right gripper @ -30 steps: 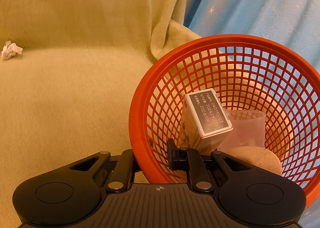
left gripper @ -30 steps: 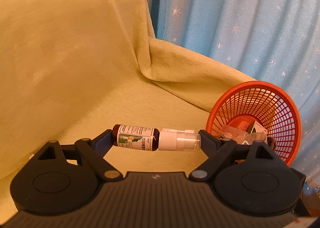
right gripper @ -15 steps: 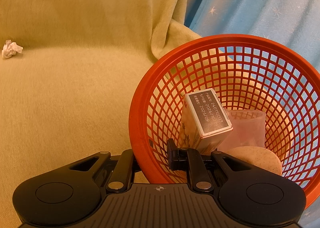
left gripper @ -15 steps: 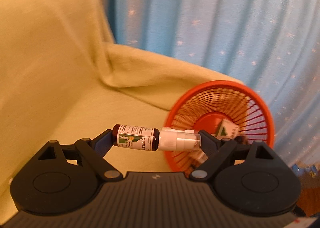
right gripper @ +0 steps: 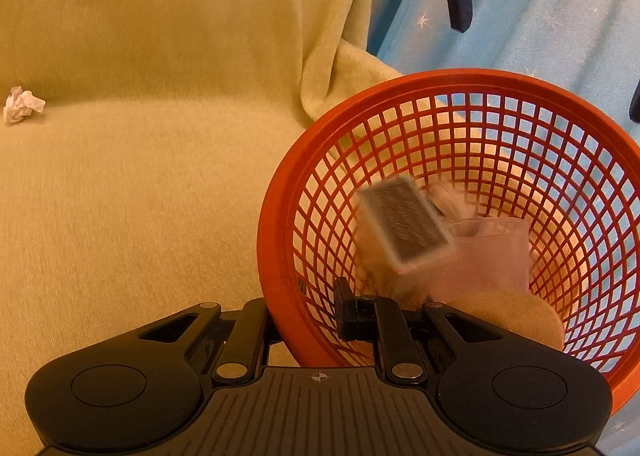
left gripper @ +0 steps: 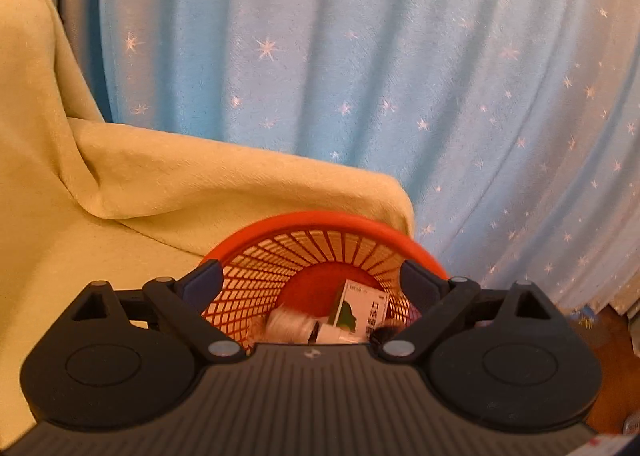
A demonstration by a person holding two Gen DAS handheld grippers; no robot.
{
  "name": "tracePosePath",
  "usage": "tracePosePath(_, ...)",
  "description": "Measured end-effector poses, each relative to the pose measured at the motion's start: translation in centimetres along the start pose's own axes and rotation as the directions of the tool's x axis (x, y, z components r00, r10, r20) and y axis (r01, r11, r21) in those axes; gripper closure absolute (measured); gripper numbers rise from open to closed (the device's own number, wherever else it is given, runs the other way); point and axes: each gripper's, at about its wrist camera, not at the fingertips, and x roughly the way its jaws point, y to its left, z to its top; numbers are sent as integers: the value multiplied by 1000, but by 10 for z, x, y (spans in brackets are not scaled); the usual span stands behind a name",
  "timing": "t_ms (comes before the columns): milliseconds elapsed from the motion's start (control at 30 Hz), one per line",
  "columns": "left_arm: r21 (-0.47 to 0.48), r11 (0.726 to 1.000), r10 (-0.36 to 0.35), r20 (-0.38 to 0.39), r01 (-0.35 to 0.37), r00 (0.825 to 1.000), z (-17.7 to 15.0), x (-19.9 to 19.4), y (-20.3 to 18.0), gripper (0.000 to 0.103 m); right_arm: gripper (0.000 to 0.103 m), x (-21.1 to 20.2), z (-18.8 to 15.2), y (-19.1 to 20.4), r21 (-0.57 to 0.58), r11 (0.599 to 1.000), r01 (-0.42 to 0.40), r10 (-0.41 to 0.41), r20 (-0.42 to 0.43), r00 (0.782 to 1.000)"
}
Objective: Organize objects
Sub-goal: 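Carry the spray bottle with the left tool into the basket and release, then move the open left tool to the crumpled white tissue and grasp it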
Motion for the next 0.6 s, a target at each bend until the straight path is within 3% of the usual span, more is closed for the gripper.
tracePosePath(300, -88, 986, 140, 5, -139, 990, -22, -37, 56, 9, 92, 0, 0, 1, -1, 1000, 1, -1, -2, 1000)
tracePosePath(600, -184, 924, 339, -10, -335, 941, -55, -98, 128, 9, 92, -1, -2, 2, 1, 1000, 1, -1, -1, 1000)
